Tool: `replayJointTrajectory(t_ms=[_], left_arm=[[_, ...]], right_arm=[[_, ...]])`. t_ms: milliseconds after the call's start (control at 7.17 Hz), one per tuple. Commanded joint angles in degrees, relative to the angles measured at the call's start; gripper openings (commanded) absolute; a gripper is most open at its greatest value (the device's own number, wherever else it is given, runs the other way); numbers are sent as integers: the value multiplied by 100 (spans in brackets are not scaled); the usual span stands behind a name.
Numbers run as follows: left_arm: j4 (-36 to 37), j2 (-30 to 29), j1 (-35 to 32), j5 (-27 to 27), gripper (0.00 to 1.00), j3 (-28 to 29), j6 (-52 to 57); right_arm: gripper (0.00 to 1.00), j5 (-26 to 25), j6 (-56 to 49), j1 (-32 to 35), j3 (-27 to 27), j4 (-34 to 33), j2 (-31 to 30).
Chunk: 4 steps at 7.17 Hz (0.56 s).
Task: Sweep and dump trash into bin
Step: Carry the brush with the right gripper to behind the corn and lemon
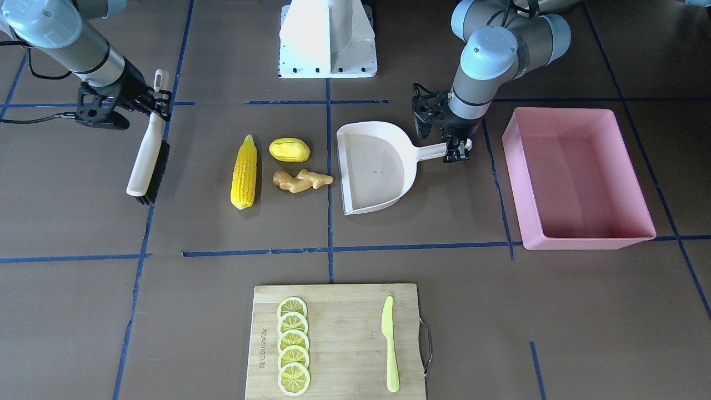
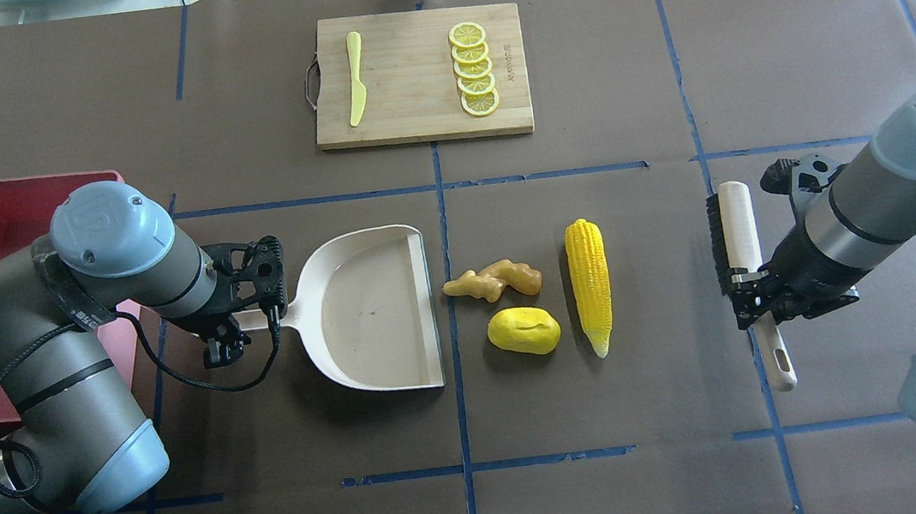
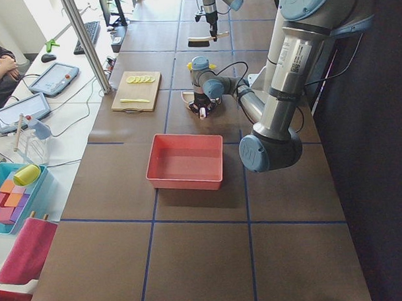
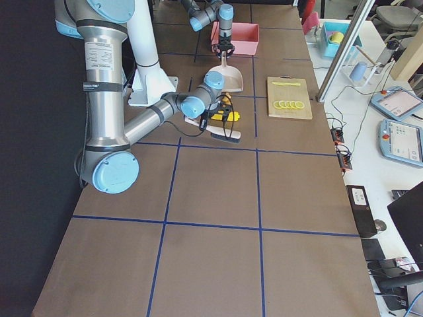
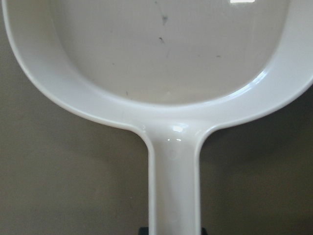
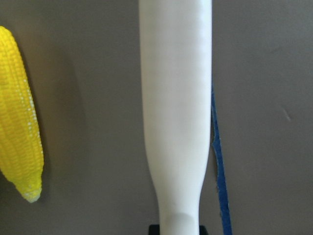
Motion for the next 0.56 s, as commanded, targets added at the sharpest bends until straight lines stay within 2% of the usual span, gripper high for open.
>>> replayJointTrajectory(t_ms=[0,139,279,418], left_arm=[[0,-1,0,0,0,-8,-2],[0,-1,9,0,0,1,-2],[0,-1,9,0,0,1,-2],[0,-1,9,0,0,1,-2]], right_arm=[[0,-624,-104,-449,141,-1976,1104],[0,-940,-340,-659,106,-2690,1492],[0,-1308,-534,-896,54,-3036,1679],[0,-1408,-553,-986,-34,-3048,1698]])
